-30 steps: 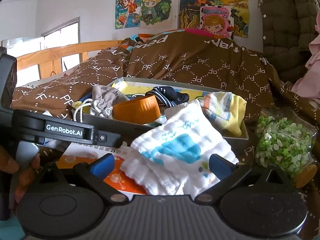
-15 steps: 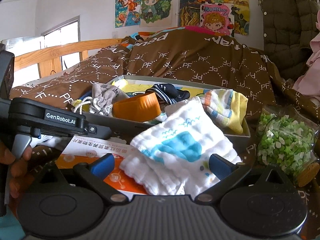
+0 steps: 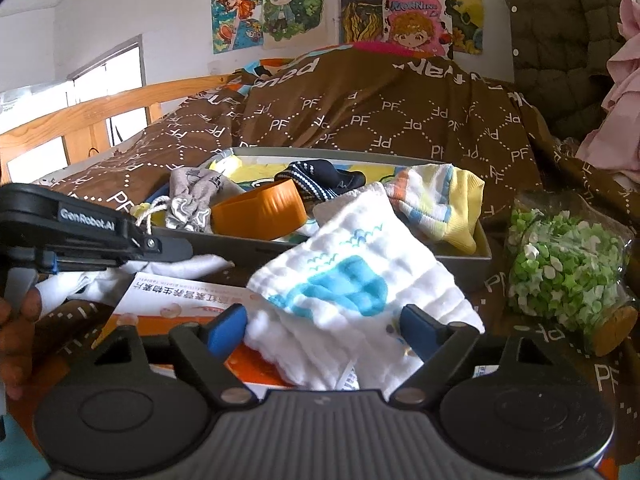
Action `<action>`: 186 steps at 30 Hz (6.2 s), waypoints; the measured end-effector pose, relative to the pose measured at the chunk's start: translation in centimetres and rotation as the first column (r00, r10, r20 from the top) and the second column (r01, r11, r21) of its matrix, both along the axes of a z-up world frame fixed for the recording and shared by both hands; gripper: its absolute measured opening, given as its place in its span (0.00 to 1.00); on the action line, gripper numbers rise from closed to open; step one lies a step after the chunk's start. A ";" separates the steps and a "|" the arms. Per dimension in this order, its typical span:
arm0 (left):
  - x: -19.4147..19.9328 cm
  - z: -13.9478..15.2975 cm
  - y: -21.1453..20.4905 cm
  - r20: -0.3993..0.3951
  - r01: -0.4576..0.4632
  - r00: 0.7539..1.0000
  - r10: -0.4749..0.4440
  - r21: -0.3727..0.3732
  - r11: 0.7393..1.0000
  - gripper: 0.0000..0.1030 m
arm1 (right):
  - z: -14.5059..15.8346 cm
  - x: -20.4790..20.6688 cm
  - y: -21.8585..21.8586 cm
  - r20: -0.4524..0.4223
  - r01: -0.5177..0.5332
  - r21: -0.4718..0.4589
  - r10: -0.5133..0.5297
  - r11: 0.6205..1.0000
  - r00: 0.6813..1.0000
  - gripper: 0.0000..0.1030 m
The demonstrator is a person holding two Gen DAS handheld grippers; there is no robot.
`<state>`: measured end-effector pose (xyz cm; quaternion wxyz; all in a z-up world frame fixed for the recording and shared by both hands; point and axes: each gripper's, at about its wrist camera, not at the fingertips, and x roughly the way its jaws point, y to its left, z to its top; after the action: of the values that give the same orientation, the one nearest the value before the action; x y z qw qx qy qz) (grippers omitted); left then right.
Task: Organize soft objects
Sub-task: 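Close the right tool on the muslin cloth while the left tool closes on white fabric, then lift both held cloths and carry them toward the frog tray, then lower the muslin cloth into the tray and open the right tool while the left tool releases its fabric, then move both open tools back toward the remaining items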
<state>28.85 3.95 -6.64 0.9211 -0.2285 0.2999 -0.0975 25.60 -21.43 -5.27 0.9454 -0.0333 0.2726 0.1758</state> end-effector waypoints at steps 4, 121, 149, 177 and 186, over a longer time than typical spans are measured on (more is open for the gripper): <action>-0.5 0.6 -0.5 0.024 0.006 1.000 -0.006 -0.014 1.000 0.02 | -0.1 0.2 -0.3 -0.018 0.008 0.015 -0.008 1.000 1.000 0.79; 15.9 4.5 -2.8 0.063 -0.119 0.990 0.125 -0.092 0.989 0.03 | 2.0 17.2 -6.1 -0.073 0.069 0.541 -0.035 0.839 0.997 0.22; 14.5 3.4 -2.5 -0.034 -0.125 0.992 0.124 -0.013 0.992 0.24 | 3.1 16.3 -5.1 -0.064 0.064 0.447 -0.039 0.892 0.997 0.43; 1.9 12.5 -4.4 0.220 -0.131 0.971 0.098 0.144 0.981 0.99 | 11.5 5.5 -9.4 0.182 0.062 0.435 -0.155 0.898 0.971 1.00; -4.6 14.5 -5.1 0.303 -0.155 0.947 0.105 0.148 0.977 0.99 | 12.9 -0.6 -9.0 0.250 0.053 0.407 -0.167 0.912 0.954 1.00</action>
<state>24.21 -1.20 7.87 0.9758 -0.1513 0.1516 -0.0431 25.04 -30.46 7.60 0.9699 0.1492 0.0966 0.1667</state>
